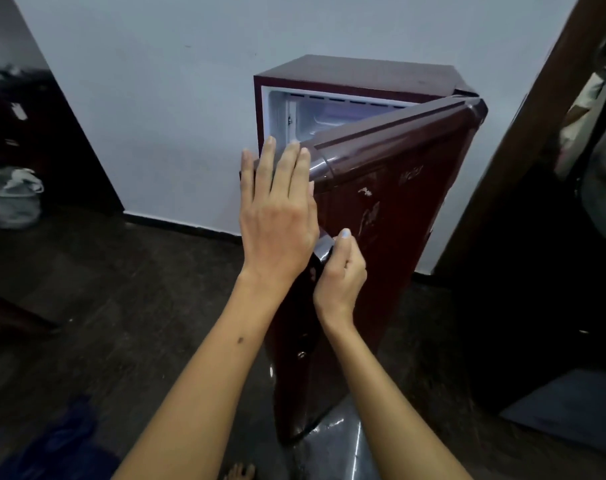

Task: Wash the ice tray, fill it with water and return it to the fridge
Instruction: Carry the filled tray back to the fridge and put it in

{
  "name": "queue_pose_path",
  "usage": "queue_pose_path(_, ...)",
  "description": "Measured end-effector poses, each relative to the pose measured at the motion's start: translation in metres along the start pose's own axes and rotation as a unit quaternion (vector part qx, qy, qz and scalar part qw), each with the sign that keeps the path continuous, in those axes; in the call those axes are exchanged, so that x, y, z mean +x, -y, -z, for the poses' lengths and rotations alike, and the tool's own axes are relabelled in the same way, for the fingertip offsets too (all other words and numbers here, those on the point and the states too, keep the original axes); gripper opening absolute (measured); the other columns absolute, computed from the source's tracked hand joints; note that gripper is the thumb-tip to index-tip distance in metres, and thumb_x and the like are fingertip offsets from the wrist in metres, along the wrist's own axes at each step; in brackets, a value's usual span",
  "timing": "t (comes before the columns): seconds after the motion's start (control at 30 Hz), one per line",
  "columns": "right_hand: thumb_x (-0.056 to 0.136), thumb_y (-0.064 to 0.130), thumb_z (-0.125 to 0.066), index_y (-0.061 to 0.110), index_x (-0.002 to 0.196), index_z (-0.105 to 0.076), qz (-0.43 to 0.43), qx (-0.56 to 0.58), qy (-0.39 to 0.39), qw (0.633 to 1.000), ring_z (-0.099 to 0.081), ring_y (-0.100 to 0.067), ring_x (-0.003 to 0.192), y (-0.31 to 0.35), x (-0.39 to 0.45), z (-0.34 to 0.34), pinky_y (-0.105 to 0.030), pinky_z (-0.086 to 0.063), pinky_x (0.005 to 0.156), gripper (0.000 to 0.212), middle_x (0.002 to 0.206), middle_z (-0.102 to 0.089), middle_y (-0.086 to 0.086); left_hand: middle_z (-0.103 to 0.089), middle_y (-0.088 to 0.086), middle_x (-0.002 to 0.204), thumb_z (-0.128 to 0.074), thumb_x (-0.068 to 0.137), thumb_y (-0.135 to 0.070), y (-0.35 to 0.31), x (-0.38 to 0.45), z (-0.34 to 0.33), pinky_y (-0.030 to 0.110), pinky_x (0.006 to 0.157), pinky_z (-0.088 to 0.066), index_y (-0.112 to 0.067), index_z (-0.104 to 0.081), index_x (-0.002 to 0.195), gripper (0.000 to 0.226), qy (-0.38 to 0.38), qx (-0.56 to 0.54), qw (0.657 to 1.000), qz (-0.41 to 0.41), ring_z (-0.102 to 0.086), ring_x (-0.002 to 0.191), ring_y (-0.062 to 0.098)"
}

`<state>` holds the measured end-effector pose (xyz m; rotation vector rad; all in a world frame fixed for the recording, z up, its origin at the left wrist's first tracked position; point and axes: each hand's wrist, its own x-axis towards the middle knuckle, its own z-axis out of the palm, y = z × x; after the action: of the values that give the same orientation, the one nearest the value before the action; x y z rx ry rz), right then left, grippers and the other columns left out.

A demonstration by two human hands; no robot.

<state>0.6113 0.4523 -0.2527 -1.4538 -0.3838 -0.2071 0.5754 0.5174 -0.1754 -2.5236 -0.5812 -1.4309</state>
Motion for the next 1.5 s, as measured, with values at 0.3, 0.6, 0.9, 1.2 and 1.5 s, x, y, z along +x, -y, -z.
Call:
queue_pose_path(0.3, 0.087, 0.077, -0.020, 0.002, 0.068, -0.049, 0.070, -0.009, 0.028, 0.997, -0.053, -0.023, 0.043, -0.047, 0.015, -0.101, -0.040, -0.044, 0.045, 0.083, 0.048, -0.052, -0.007, -0.056, 0.008, 0.132, -0.039, 0.099, -0.027, 0.089, 0.043, -0.060, 0.044, 0.115, -0.021, -0.009, -0.052, 0.133, 0.040, 0.005, -0.005, 0.999, -0.031, -0.049, 0.125, 0.027)
queue_pose_path(0.6, 0.088, 0.072, -0.033, 0.003, 0.075, -0.049, 0.114, -0.037, 0.017, 0.993, -0.054, -0.020, 0.045, -0.079, 0.055, -0.182, -0.037, -0.045, 0.048, 0.072, 0.052, -0.055, -0.005, -0.054, 0.007, 0.136, -0.038, 0.098, -0.031, 0.151, 0.087, -0.119, 0.042, 0.115, -0.021, -0.009, -0.052, 0.133, 0.043, 0.040, -0.091, 0.994, -0.036, -0.043, 0.132, 0.027)
queue_pose_path(0.9, 0.085, 0.075, -0.033, 0.027, 0.095, -0.039, 0.106, -0.074, 0.027, 0.991, -0.058, -0.010, 0.056, -0.108, 0.100, -0.245, -0.014, -0.043, 0.051, 0.049, 0.066, -0.055, 0.008, -0.051, 0.008, 0.140, -0.030, 0.098, -0.033, 0.191, 0.131, -0.184, 0.041, 0.115, -0.023, -0.007, -0.050, 0.134, 0.049, 0.076, -0.142, 0.985, -0.054, -0.038, 0.136, 0.028)
queue_pose_path(1.2, 0.082, 0.080, -0.026, 0.013, 0.105, -0.045, 0.076, -0.108, 0.039, 0.990, -0.060, -0.011, 0.074, -0.128, 0.141, -0.290, -0.017, -0.047, 0.060, 0.074, 0.087, -0.061, 0.000, -0.048, 0.007, 0.143, -0.030, 0.097, -0.035, 0.215, 0.166, -0.246, 0.038, 0.115, -0.021, -0.008, -0.048, 0.136, 0.051, 0.087, -0.180, 0.978, -0.059, -0.036, 0.137, 0.026)
queue_pose_path(1.5, 0.086, 0.062, -0.032, 0.001, 0.114, -0.045, 0.051, -0.148, 0.078, 0.985, -0.050, -0.002, 0.070, -0.135, 0.177, -0.307, -0.010, -0.040, 0.056, 0.068, 0.086, -0.052, 0.004, -0.046, 0.004, 0.144, -0.029, 0.096, -0.037, 0.225, 0.194, -0.294, 0.033, 0.116, -0.017, -0.011, -0.046, 0.138, 0.052, 0.094, -0.202, 0.973, -0.061, -0.034, 0.139, 0.023)
